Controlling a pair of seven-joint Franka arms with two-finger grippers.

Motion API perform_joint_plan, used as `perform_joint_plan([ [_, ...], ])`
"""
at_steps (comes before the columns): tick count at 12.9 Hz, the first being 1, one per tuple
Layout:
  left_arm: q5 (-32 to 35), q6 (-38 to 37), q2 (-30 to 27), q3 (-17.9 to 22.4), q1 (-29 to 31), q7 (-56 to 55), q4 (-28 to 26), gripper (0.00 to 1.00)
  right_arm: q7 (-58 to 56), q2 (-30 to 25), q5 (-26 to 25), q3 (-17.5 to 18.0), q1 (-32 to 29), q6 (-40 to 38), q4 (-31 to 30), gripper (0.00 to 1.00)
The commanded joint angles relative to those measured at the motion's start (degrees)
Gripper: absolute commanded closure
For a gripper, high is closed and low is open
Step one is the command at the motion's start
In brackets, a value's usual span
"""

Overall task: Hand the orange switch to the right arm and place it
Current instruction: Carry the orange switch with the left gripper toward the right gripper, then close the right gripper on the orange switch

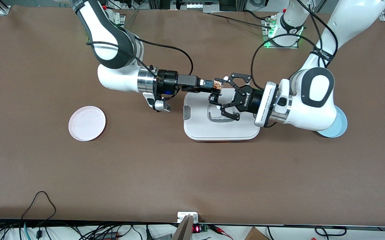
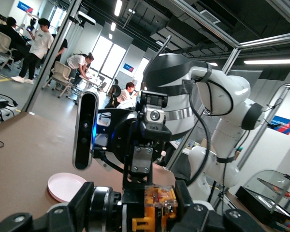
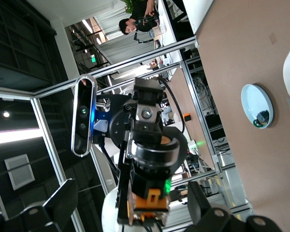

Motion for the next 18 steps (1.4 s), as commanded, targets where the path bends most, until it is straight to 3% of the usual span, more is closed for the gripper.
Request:
perform_joint_plan([
  [1,-2.49,2.81,-0.01,-0.24,-0.78,2.98,-0.1,1.0,1.81,-0.17,1.53,0.05,0.02,0.38,-1.01,0.0],
  [8,-3.81,2.99,-0.01,-0.33,-1.04,3.25,-0.09,1.0,1.72,-0.43,1.35,0.05,-1.3,0.12,-2.43,0.01],
  [12,-4.6,2.99,-0.01,-0.24,-1.13,3.25,-0.18,1.0,1.72,-0.78,1.79,0.05,-1.39,-0.06,-2.34,0.19],
  [14,-4.6,2.99,-0.01,-0.24,-1.13,3.16,-0.18,1.0,1.63,-0.78,4.5,0.05,-1.3,-0.14,-2.34,0.23],
  [18,-4.6,2.9,-0.01,-0.24,-1.31,3.07,-0.18,1.0,1.28,-0.78,5.22,0.05,-1.3,-0.32,-2.34,0.46],
])
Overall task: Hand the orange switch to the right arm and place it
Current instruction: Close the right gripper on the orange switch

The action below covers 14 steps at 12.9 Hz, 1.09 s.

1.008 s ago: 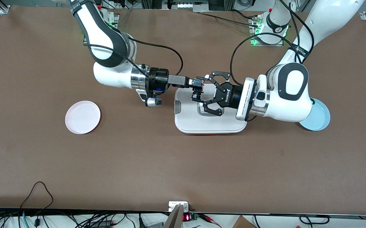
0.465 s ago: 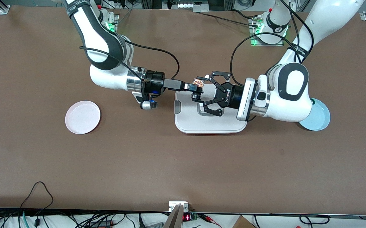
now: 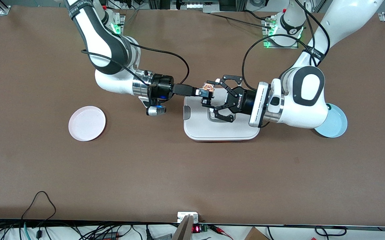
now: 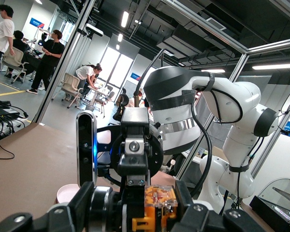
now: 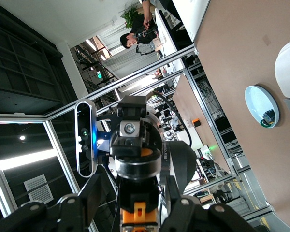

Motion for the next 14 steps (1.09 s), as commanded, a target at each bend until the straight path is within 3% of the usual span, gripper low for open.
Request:
perform_joint_plan([
  [1,-1.97,0.28,-0.14,-0.22,-0.15,1.25,-0.18,1.0,-0.27,-0.65,1.14,0.17,-0.09,-0.44,-0.26,0.64],
  [4,-1.97,0.36,-0.05,-0.22,-0.24,1.08,-0.18,1.0,-0.8,-0.65,1.05,0.17,-0.09,-0.71,-0.35,0.76],
  [7,-1.97,0.1,-0.05,-0.22,-0.15,0.55,-0.27,0.97,-0.8,-0.65,1.05,0.09,-0.09,-0.71,-0.26,0.79],
  [8,-1.97,0.1,-0.05,-0.22,-0.23,-0.76,-0.18,0.85,-0.8,-0.65,1.05,0.17,-0.09,-0.71,-0.26,0.79],
  [10,-1.89,0.1,-0.05,-0.22,0.03,-2.79,0.08,0.05,-0.8,-0.65,1.05,0.17,-0.09,-0.8,-0.26,0.79],
  [11,-1.8,0.01,-0.05,-0.13,0.46,-2.79,0.17,0.0,-0.8,-0.65,1.05,0.09,-0.09,-0.8,-0.26,0.79],
  [14,-1.27,-1.03,-0.05,0.13,3.88,-3.05,0.7,0.0,-1.41,-0.65,1.05,0.17,0.0,-0.8,-0.26,0.8],
])
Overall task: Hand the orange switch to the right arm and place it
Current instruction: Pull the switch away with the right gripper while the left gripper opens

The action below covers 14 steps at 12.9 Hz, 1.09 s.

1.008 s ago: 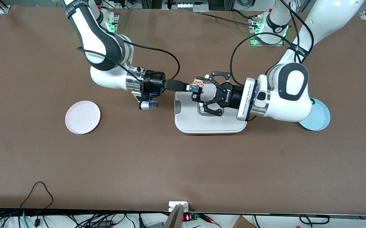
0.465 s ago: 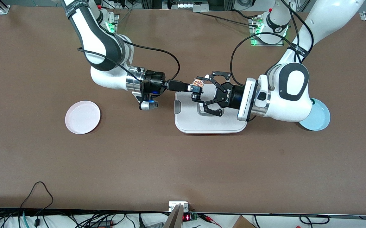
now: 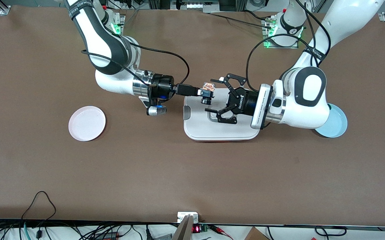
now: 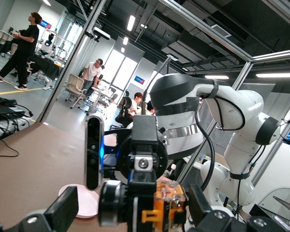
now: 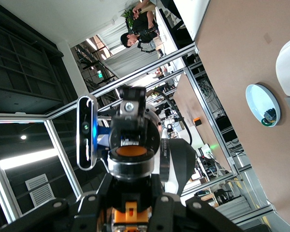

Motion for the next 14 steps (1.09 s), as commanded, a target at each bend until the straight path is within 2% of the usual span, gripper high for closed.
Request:
perform_joint_plan([
  [1,-0.58,-4.04,-0.15,-0.12,4.22,-2.34,0.54,0.0,-1.77,-0.66,0.76,0.09,-0.1,-0.49,-0.2,0.81],
  [4,4.51,-12.65,-0.24,0.06,12.73,-4.54,1.59,0.0,-3.17,-0.92,-2.03,0.09,-1.76,-0.49,-0.29,0.85],
  [6,7.06,-16.8,-0.24,0.06,17.93,-10.49,1.94,0.0,-3.26,-1.1,-12.28,0.09,-4.05,-0.93,-0.2,0.86],
  [8,9.78,-19.26,-0.24,0.06,20.14,-14.73,4.39,0.0,-3.18,-1.62,-23.27,0.09,-8.08,-4.95,-0.2,0.86],
  [11,14.62,-24.19,-0.41,0.06,24.87,-19.48,5.99,0.0,-3.61,-1.54,-42.51,0.18,-15.73,-12.25,-0.11,0.86],
  [14,19.62,-28.4,-0.68,-0.12,28.74,-20.8,6.16,0.0,-6.42,-1.54,-54.13,0.18,-21.88,-20.42,-0.37,0.86],
])
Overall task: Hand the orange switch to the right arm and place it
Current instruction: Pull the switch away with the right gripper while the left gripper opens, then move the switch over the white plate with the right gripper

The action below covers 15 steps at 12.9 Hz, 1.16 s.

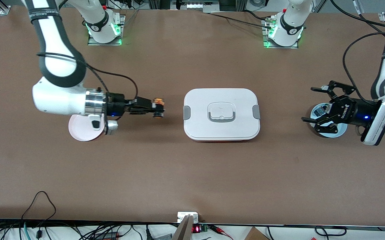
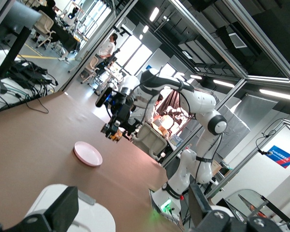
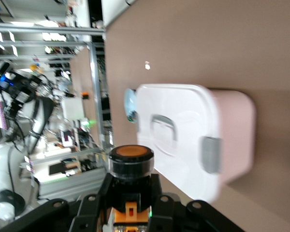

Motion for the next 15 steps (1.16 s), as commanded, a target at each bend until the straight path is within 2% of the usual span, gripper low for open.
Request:
perform_joint_plan([
  [1,5.43,-3.58,-0.65,-1.0,3.42,-2.78,0.87,0.0,-3.27,-0.82,-10.25,0.8,-4.24,-4.78,-0.63,0.86],
  [4,10.36,-5.7,-3.45,-0.75,4.31,-9.27,3.69,0.0,-6.25,-1.08,-25.54,0.8,-7.94,-9.09,-0.36,0.86],
  [5,10.81,-5.79,-6.16,-0.4,4.23,-11.99,3.6,0.0,-8.88,-1.52,-32.91,0.89,-8.38,-9.54,-0.28,0.86],
  [7,17.11,-5.61,-7.77,-1.53,3.79,-17.45,3.95,0.0,-16.42,-1.17,-48.73,1.33,-8.91,-9.98,-0.45,0.86],
  [9,18.72,-5.44,-12.06,-0.05,0.9,-19.3,3.52,0.0,-21.9,-1.0,-61.05,1.42,-8.74,-8.32,-0.89,0.86],
  [11,24.85,-5.09,-15.75,4.68,-4.53,-21.51,3.42,0.0,-28.82,-0.56,-68.37,1.42,-10.05,-3.86,-1.42,0.86],
  [13,30.56,-1.07,-19.8,16.59,-15.66,-20.9,1.33,0.0,-38.56,0.41,-72.17,1.42,-11.81,1.16,-2.55,0.86],
  [14,33.46,1.83,-21.9,22.4,-20.95,-20.9,-0.77,0.0,-43.57,0.32,-72.44,1.42,-12.68,4.14,-3.87,0.86],
  [15,35.49,4.56,-23.4,25.42,-24.05,-21.16,-2.97,0.0,-48.06,0.32,-73.23,1.33,-13.13,7.48,-5.53,0.86],
])
